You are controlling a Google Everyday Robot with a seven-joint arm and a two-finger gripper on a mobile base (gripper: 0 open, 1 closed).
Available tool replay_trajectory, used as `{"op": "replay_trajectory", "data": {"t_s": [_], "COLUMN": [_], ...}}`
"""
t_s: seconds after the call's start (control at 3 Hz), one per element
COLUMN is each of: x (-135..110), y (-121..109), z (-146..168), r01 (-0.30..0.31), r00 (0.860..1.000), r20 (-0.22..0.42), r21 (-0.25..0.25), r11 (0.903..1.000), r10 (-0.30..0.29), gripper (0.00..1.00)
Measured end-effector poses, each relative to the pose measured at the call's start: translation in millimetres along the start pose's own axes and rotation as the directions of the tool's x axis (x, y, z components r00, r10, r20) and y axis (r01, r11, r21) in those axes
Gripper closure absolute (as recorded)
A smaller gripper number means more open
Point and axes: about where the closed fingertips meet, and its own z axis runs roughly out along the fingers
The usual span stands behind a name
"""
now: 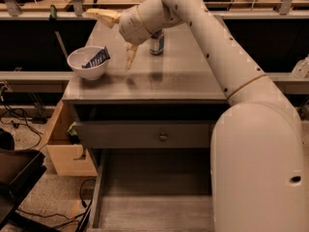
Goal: Pick rxbar blueberry from white bowl and place on counter
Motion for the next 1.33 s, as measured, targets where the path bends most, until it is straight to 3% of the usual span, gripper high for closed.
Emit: {"op": "replay_trajectory", "data": {"t_s": [0.33, 1.33], "x": [0.2, 3.1], "y": [0.3, 7.7], "z": [8.3, 10.4], "r01": [0.012, -0.006], "r00": [1.000, 1.000], "r20": [0.016, 0.005], "r21": [0.005, 0.014], "r11": [0.9999, 0.9999], "r10": [-0.012, 0.006], "gripper": [0.17, 0.88]}}
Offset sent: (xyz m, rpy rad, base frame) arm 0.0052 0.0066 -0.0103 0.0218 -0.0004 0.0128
